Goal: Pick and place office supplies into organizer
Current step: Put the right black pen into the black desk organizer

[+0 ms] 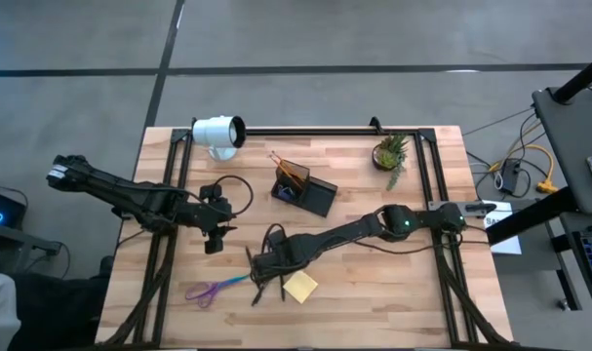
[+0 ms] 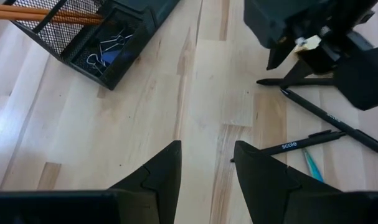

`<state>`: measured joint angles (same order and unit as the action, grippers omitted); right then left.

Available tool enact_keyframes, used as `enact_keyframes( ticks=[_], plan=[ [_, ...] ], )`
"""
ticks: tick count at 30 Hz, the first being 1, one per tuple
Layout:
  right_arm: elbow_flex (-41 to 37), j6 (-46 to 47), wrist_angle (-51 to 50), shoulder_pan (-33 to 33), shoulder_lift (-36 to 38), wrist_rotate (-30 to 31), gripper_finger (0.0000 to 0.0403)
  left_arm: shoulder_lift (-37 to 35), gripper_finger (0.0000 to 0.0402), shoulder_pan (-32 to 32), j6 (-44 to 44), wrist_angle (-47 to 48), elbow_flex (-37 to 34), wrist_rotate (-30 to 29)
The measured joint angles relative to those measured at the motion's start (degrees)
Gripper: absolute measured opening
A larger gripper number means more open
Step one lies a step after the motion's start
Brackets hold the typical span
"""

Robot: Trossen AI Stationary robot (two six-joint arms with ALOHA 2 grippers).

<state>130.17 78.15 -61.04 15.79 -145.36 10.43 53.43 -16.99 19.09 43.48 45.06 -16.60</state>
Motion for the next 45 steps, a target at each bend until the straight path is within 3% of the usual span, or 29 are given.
enact_keyframes(
  ticks=[6, 14, 27, 35, 45],
  plan=[
    [-0.2, -4.2, -0.2, 0.2, 0.0, 3.1, 0.0121, 0.0, 0.0134, 0.0, 0.0, 0.0, 0.0, 0.0],
    [-0.2, -11.2, 2.2, 0.3, 0.0, 1.5, 0.0111, 0.0, 0.0134, 0.0, -0.1, 0.0, -0.1, 0.0],
    [-0.8, -12.9, 2.4, 0.3, -1.7, 1.8, 0.0104, 0.0, 0.0134, 0.0, -0.1, -0.1, -0.1, -0.1],
    [-0.8, -16.9, -4.5, 0.3, -1.7, 4.7, 0.0063, 0.0, 0.0134, 0.0, -0.2, -0.1, -0.2, -0.1],
    [-0.9, -21.6, -6.3, -1.6, -1.6, 4.8, 0.0018, 0.0, 0.0134, 0.0, -0.3, -0.1, -0.2, -0.1]
  ],
)
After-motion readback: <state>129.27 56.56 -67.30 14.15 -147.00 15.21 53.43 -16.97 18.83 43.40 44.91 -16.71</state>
